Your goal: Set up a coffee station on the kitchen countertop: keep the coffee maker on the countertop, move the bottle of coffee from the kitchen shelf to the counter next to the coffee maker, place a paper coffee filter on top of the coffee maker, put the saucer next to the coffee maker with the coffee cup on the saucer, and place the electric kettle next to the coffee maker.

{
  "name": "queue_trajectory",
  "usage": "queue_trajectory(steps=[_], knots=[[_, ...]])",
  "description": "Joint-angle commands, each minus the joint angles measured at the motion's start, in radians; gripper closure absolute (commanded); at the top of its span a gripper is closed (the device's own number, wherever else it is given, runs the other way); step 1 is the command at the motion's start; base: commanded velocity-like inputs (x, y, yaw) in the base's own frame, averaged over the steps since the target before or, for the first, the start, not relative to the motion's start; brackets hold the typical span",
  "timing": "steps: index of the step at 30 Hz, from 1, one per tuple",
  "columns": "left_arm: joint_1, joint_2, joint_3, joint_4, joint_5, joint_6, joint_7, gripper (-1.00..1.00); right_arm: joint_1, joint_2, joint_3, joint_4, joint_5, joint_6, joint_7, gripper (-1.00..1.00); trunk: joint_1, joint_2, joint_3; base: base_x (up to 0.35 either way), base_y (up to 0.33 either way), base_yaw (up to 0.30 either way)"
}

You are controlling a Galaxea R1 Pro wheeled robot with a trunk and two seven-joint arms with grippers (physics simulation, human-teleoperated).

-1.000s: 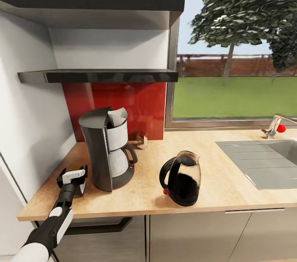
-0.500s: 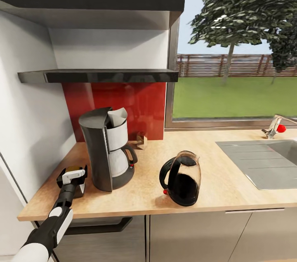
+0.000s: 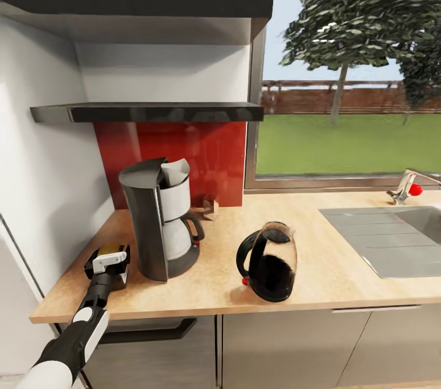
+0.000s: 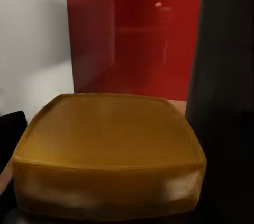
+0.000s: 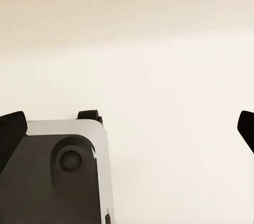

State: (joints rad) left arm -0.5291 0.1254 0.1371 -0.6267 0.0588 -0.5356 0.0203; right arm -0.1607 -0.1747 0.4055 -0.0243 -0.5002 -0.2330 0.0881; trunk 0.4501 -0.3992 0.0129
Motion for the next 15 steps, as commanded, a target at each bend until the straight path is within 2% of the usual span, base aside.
queue_trajectory(steps=[1,5,15], knots=[[0.0,0.0,-0.002,0.001,0.006,-0.003,0.001,-1.0,0.0,0.0,0.006,0.001,-0.011,-0.003,0.006,-1.0,0.0,-0.001,0.0,-0.294,0.0,0.0],[0.0,0.0,-0.002,0.001,0.004,-0.003,0.001,-1.0,0.0,0.0,0.006,0.001,-0.011,-0.003,0.006,-1.0,0.0,-0.001,0.0,-0.176,0.0,0.0],[-0.001,0.001,-0.002,0.001,0.003,-0.003,0.001,-1.0,0.0,0.0,0.006,0.001,-0.011,-0.003,0.007,-1.0,0.0,-0.001,0.0,-0.01,0.0,0.0]])
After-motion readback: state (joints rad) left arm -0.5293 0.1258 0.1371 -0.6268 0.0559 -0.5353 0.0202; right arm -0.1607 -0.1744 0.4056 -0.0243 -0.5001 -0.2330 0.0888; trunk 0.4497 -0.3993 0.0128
